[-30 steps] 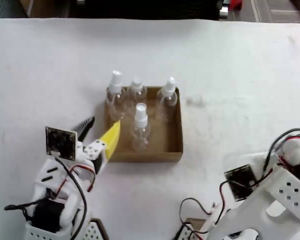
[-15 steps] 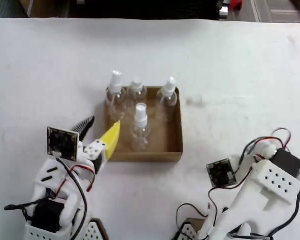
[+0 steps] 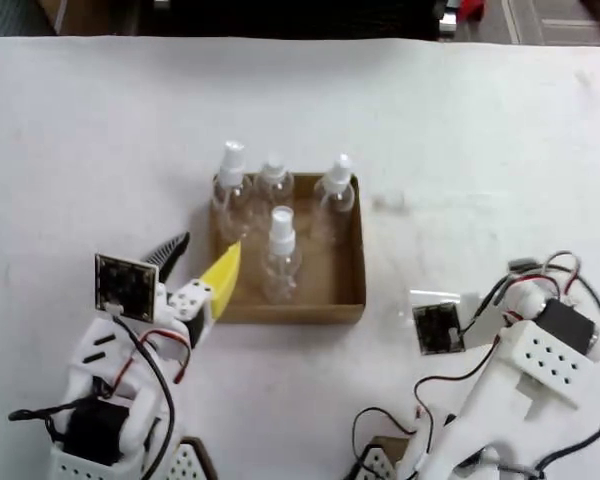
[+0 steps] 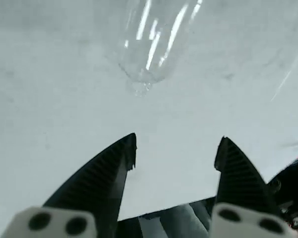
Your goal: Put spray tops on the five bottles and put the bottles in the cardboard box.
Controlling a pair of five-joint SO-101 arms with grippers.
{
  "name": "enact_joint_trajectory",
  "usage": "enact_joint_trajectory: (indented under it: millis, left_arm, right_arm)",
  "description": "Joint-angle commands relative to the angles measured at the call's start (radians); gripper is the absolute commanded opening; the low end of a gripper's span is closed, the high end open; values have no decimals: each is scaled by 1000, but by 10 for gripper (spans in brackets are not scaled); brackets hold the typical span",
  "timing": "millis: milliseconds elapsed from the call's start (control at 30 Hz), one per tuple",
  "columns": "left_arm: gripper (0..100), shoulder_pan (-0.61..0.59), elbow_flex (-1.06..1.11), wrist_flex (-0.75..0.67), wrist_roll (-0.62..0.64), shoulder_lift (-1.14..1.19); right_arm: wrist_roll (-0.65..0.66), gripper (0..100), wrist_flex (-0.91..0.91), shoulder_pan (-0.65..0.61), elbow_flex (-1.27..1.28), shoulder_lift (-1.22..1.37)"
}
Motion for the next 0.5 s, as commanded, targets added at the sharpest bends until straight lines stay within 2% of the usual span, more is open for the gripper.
enact_joint_trajectory:
  millis: [0,200,333,400,467]
  left_arm:
    - [222,15,-6,-28,-11,-13]
    - [222,15,-6,-28,-11,-13]
    - [222,15,-6,-25,-11,-13]
    - [222,15,-6,-23,-11,-13]
    - [222,15,-6,-21,-11,-13]
  right_arm:
    - [-284,233,-16,25,-94,-56]
    - [-1111,233,-53,42,-97,-124]
    - [-1702,233,-30,67,17,-110]
    - [-1939,233,1,76,81,-110]
    - [-2068,234,21,51,117,-108]
